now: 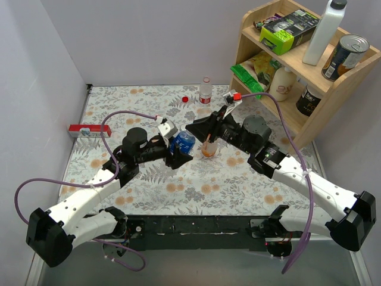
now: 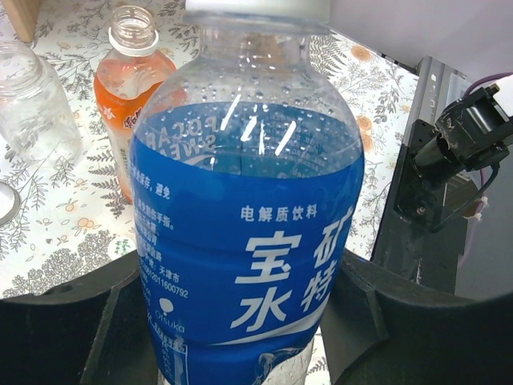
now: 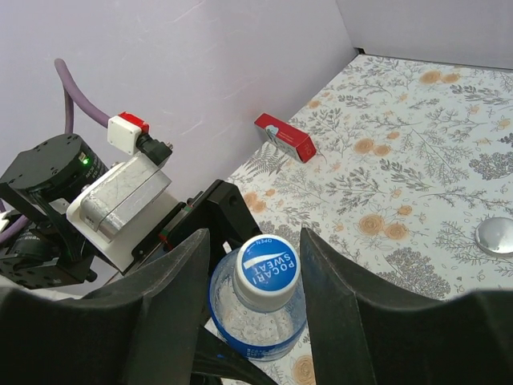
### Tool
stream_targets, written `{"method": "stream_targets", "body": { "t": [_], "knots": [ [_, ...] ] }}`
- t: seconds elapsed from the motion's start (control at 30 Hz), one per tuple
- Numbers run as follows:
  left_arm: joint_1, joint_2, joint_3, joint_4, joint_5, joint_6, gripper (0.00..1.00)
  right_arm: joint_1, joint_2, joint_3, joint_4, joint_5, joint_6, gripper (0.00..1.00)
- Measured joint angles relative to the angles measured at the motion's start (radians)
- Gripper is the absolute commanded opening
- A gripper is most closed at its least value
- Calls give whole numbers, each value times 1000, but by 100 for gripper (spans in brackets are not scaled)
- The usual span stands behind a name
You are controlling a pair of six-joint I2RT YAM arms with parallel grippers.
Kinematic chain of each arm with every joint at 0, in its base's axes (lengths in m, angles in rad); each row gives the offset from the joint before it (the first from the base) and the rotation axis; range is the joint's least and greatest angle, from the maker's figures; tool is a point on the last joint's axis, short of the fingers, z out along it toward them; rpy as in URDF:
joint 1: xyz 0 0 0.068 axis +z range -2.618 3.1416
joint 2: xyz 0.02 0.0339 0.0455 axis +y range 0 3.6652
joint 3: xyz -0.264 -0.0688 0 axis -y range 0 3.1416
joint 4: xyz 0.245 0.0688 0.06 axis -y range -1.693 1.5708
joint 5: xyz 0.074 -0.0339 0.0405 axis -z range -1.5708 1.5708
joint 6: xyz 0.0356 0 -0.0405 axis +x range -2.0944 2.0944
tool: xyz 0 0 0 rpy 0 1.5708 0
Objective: Unscrew the bottle caps
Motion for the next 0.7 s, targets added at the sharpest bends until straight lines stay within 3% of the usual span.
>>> {"method": "stream_targets", "body": {
  "t": [0.57,0.7],
  "knots": [
    [-36,23,0,-2,23,5,24,0,52,19,52,-62,9,53],
    [-43,28,0,-4,35,6,24,1,52,19,52,-70,13,65]
  ]
}}
